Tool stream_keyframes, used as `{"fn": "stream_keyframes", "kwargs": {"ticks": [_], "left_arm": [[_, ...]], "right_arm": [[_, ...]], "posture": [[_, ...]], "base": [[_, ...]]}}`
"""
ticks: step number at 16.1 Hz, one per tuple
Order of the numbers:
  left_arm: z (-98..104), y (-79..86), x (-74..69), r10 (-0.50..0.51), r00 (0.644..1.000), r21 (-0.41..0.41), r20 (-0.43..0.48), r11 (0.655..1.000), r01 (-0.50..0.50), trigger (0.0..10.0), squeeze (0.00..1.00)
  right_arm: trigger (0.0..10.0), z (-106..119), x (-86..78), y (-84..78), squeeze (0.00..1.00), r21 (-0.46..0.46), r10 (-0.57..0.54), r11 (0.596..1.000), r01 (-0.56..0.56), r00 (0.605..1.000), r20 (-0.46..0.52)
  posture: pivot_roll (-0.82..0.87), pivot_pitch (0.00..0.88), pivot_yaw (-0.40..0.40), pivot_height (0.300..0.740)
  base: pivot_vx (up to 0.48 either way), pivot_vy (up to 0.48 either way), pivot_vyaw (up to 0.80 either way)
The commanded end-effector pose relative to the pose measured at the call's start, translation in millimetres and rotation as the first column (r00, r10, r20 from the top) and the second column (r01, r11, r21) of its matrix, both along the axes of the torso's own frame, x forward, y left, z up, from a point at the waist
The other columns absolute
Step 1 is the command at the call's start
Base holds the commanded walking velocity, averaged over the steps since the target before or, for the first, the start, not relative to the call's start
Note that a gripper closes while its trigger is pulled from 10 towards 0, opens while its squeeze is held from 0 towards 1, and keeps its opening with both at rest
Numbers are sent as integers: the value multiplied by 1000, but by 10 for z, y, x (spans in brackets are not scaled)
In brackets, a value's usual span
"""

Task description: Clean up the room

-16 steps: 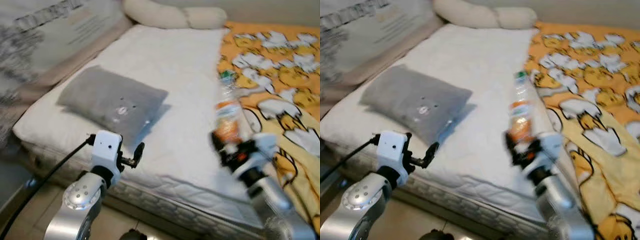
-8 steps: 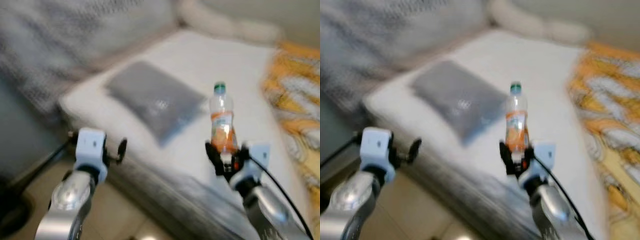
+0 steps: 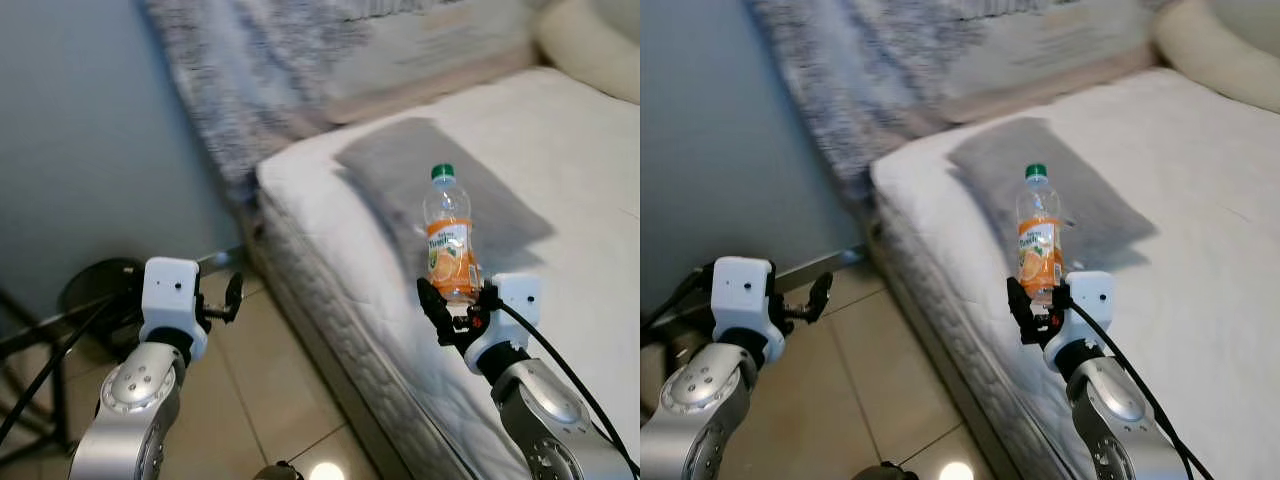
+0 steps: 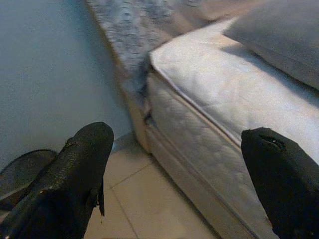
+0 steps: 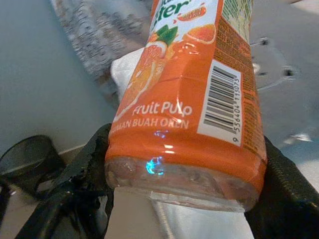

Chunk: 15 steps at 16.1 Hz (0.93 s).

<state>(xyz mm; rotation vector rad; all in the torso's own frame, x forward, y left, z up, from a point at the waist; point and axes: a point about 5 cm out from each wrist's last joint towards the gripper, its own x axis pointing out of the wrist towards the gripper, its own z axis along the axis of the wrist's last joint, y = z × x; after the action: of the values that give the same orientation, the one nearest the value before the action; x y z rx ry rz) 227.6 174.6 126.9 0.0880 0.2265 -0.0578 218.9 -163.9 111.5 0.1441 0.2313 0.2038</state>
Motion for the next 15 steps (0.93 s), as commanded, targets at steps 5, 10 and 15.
{"fn": "stream_keyframes", "kwargs": {"ticks": [5,10,15], "left_arm": [[18,-14,20,-5,999,24,33,1000,4,10000,0],[52,17,20,17,998,0,62,1000,-17,10000,0],[30,18,-30,32,997,-3,64,999,-32,10000,0]], "right_arm": [[10000,-45,16,1,0,-2,-16,1000,16,1000,-27],[10000,-79,50,103,0,-36,49,998,-51,998,-33],[10000,-61,94,146,0,-36,89,995,-90,996,-10]], "posture": [[33,0,52,740],[57,0,28,740],[68,0,6,740]], "base": [[0,0,800],[0,0,800],[49,0,155]]}}
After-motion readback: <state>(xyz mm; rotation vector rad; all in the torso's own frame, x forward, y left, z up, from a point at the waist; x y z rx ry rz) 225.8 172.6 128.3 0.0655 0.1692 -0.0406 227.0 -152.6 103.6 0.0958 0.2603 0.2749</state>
